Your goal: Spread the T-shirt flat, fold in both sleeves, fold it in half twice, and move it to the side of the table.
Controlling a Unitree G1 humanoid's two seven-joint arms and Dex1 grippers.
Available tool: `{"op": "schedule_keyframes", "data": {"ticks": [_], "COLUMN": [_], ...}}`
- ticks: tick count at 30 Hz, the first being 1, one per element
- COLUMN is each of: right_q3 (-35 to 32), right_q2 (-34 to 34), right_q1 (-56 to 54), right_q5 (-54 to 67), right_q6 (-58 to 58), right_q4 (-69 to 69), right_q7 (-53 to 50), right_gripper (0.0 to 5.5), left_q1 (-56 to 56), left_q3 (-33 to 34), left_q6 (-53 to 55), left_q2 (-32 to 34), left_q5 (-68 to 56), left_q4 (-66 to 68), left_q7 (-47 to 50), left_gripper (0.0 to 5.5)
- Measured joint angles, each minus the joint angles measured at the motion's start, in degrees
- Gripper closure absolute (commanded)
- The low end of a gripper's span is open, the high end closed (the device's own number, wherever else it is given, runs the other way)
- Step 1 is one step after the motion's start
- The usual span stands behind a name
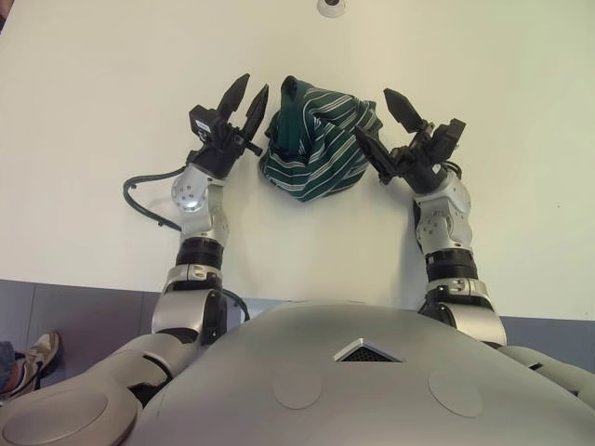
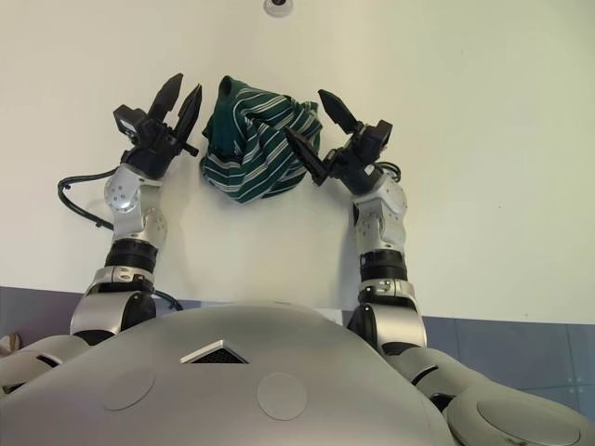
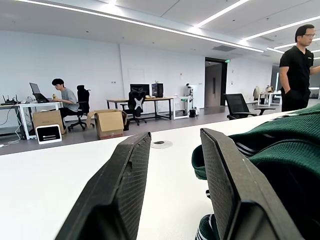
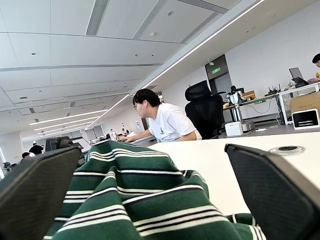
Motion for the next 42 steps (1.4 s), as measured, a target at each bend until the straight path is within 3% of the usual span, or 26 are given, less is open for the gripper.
{"op": "schedule_keyframes", "data": {"ticks": [42], "right_q3": [-0.2], "right_q2": [0.2], "right_q1": [-1.0], "right_q5": [-1.3], "right_q6": [-0.7], "right_q4": [1.5], "right_q7": [0.0], "right_gripper": [0.13], "left_q1": [-0.6], "left_q3": [0.2], "left_q6": [0.0], "left_q2": [0.1], "left_q5": [0.4], "left_q4": [1.0], "left_q7": [-0.2], "left_gripper": [3.69]}}
